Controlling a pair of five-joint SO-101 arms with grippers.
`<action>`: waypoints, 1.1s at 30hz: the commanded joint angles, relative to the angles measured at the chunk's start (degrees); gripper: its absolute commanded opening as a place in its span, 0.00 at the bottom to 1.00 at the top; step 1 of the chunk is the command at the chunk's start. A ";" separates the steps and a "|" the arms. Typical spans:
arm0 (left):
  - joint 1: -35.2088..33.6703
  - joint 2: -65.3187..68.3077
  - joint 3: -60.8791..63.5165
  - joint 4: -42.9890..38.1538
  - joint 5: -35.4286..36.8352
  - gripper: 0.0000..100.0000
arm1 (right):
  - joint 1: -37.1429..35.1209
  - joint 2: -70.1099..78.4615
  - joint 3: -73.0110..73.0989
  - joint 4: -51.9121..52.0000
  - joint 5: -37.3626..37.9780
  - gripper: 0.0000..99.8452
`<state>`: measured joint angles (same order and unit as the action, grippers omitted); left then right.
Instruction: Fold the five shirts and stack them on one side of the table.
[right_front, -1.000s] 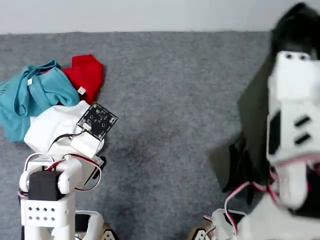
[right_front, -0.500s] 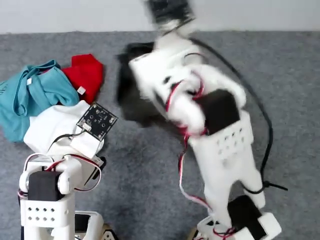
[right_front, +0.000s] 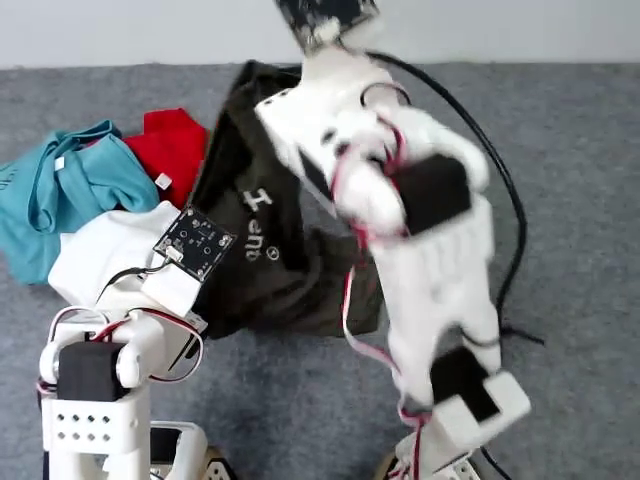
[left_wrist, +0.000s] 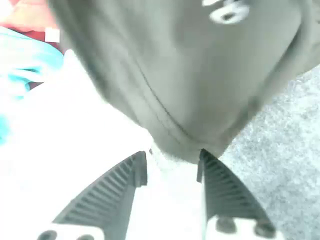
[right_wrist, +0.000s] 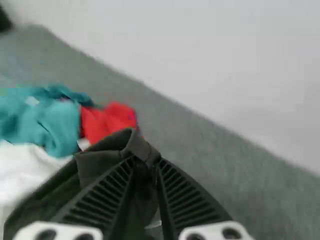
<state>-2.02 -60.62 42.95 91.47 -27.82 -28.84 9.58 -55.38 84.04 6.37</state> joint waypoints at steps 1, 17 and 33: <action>0.53 -0.79 -0.22 -0.79 -0.53 0.17 | 5.05 6.46 1.76 -0.04 0.53 0.01; 0.53 -0.79 -0.13 -0.70 -0.53 0.17 | -3.65 23.43 -13.63 0.57 0.53 0.01; 0.00 -0.35 22.46 -25.05 -0.44 0.17 | 5.76 25.98 -19.16 10.86 0.97 0.50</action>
<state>-2.02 -60.62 60.97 72.66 -27.56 -24.62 36.40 -74.20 90.73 6.73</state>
